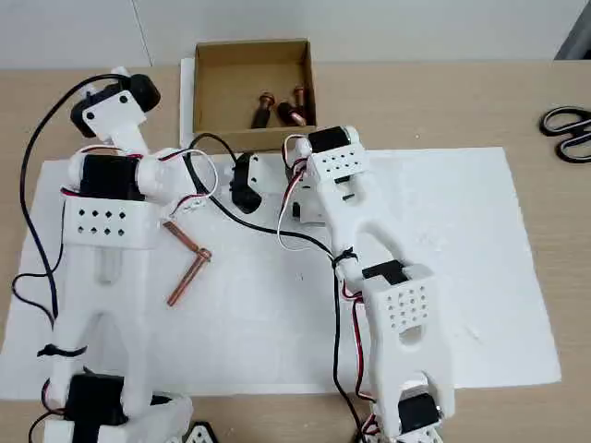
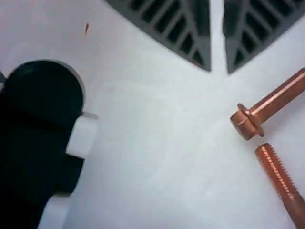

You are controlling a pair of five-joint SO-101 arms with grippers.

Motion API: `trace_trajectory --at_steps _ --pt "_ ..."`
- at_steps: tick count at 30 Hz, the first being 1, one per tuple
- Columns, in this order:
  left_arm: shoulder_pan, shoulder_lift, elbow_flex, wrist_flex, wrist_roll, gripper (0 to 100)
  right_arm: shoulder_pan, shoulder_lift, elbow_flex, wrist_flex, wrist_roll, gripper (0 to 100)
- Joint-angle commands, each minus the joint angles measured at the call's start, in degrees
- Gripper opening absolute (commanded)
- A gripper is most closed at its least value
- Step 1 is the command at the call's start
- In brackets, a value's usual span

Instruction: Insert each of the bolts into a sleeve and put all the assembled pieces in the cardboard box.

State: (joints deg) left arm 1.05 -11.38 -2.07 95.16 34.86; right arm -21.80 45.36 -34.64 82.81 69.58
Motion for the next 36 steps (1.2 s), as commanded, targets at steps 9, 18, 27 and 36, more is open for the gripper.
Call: trace_trajectory --at_steps 9,18,27,36 --pt "0.3 -2.6 -2.2 0.4 0.4 1 -1.1 2.2 0.7 -0.4 -1.8 12.1" --pt "0.3 -2.6 -2.2 0.4 0.4 1 -1.5 2.2 0.7 -0.4 -1.9 11.0" --pt "0.3 -2.6 -2.2 0.4 0.4 1 -1.5 1.6 0.6 0.1 -2.0 7.3" --pt "0.3 -2.7 -2.4 0.1 0.4 1 -1.7 -11.3 0.6 2.9 -6.9 1.3"
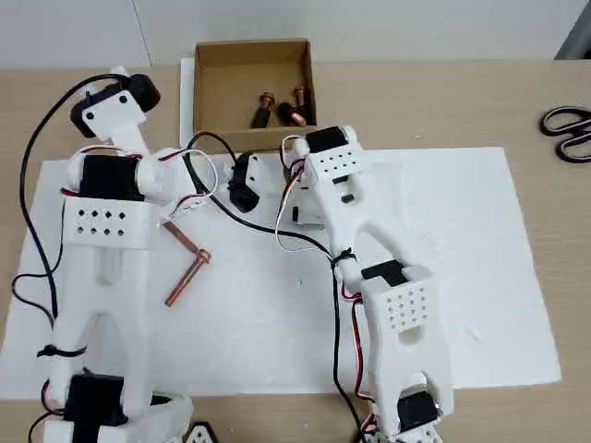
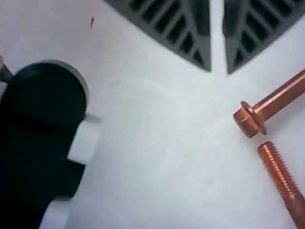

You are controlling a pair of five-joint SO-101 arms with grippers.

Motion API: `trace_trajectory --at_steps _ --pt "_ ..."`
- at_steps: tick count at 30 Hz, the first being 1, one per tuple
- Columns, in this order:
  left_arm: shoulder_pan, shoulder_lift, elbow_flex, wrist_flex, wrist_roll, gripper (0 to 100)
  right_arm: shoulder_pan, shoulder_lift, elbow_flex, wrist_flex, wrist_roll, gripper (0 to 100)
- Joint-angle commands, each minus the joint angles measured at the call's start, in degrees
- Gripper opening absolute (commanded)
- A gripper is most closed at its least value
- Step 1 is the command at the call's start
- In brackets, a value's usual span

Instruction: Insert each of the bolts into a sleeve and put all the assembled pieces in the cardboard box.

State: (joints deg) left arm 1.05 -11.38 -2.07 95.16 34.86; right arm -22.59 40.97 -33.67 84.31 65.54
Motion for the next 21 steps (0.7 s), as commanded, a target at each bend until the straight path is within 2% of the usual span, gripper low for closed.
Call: trace_trajectory --at_steps 1,9,12,17,21 --pt "0.3 -2.7 -2.4 0.0 0.3 1 -1.0 -8.1 -0.4 1.4 -3.6 1.3" --pt "0.3 -3.0 -2.7 -0.1 0.3 1 0.2 -11.3 -0.4 4.4 -10.5 1.3" --pt "0.3 -6.8 -4.4 -0.3 0.3 1 0.3 -11.5 -0.4 6.4 -13.6 1.3" --pt "0.4 -16.4 -5.5 -6.8 0.2 1 0.6 -16.3 -0.1 8.0 -17.7 1.3" --pt "1.5 -21.9 -5.3 -9.5 0.2 1 0.3 -16.5 0.0 8.4 -18.0 1.3"
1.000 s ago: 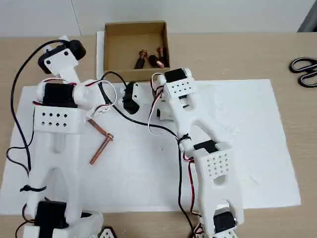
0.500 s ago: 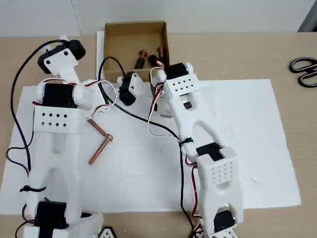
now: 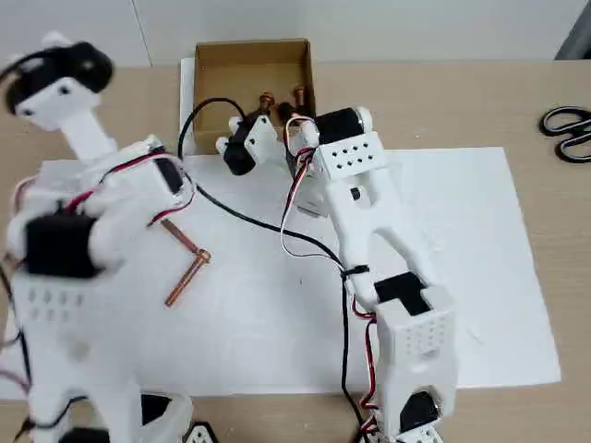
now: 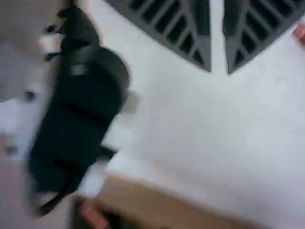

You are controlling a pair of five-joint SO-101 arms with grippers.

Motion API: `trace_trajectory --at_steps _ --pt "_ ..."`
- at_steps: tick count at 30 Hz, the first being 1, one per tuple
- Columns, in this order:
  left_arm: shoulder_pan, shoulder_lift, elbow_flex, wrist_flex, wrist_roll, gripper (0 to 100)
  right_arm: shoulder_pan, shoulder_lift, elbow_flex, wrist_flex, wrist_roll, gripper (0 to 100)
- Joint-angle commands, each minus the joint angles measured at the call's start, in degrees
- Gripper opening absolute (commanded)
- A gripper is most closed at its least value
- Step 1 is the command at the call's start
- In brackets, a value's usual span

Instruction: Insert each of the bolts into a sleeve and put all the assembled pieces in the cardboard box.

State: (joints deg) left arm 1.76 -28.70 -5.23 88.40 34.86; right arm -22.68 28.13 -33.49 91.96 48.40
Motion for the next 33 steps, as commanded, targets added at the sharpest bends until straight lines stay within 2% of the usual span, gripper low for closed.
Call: trace_trajectory --at_steps 1,6,13,22,26,33 --pt "1.1 -5.5 -2.2 -3.0 0.2 1 0.5 -3.6 -0.1 0.7 -0.9 1.3" --pt "0.8 -8.4 -2.2 -2.8 0.4 1 1.1 -3.4 -0.1 0.9 -1.5 1.4" --pt "-0.6 -10.6 -2.1 -1.0 0.4 1 4.9 -3.7 -0.5 0.8 -7.6 1.4" --pt "-6.4 -11.1 -0.7 1.9 0.1 1 6.3 -17.8 -0.1 3.6 -17.9 1.4" --pt "-6.2 -10.7 6.5 1.7 -2.5 1 6.3 -22.3 -0.2 6.3 -24.7 1.4" --pt "-6.1 -10.6 21.5 1.2 -5.4 1 6.4 -28.5 -0.1 7.6 -41.3 1.4"
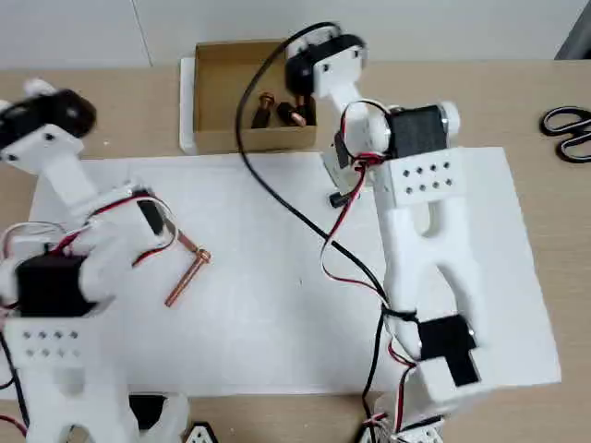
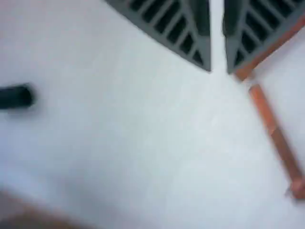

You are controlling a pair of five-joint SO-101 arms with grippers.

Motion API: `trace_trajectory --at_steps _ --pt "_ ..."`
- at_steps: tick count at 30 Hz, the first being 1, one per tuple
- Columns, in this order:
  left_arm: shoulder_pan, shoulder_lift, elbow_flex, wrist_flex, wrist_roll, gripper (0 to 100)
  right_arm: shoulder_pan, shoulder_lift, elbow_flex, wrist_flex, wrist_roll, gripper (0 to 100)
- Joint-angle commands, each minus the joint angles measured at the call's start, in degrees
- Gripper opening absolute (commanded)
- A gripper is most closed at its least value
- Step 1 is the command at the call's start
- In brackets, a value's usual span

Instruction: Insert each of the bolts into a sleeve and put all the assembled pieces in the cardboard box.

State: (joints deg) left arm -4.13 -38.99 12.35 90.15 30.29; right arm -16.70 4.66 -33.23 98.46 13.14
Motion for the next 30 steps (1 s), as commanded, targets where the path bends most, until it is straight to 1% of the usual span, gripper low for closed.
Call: trace_trajectory --at_steps 1,5,7,12,15,18,25,27,30 --pt "-0.2 -0.4 6.0 -1.3 -1.1 1 0.4 -6.2 0.2 1.2 -7.9 1.4" --pt "-0.3 -0.4 13.3 -4.2 -1.5 1 0.7 -12.4 7.1 1.1 -13.7 1.4" --pt "-0.2 -0.3 16.0 -4.2 -3.0 1 0.8 -16.1 12.7 1.0 -14.4 1.4" --pt "-0.2 -0.3 20.8 -4.3 -11.3 1 6.4 -26.1 26.6 0.7 -14.3 1.4" --pt "-0.2 -0.3 23.1 -4.3 -16.3 1 9.9 -30.5 35.3 -0.2 -11.3 1.4" --pt "-0.4 -0.3 24.7 -5.0 -22.0 1 11.8 -34.3 41.6 -0.2 -8.8 1.4" --pt "-0.2 -0.3 26.8 -5.2 -41.5 1 14.5 -42.4 53.3 -3.9 -4.1 1.4" --pt "-0.2 -0.3 27.7 -5.3 -44.8 1 14.6 -44.4 55.9 -4.9 -3.8 1.4" --pt "-0.2 -0.3 29.4 -5.3 -48.5 1 14.6 -46.9 57.9 -4.7 -1.3 1.4"
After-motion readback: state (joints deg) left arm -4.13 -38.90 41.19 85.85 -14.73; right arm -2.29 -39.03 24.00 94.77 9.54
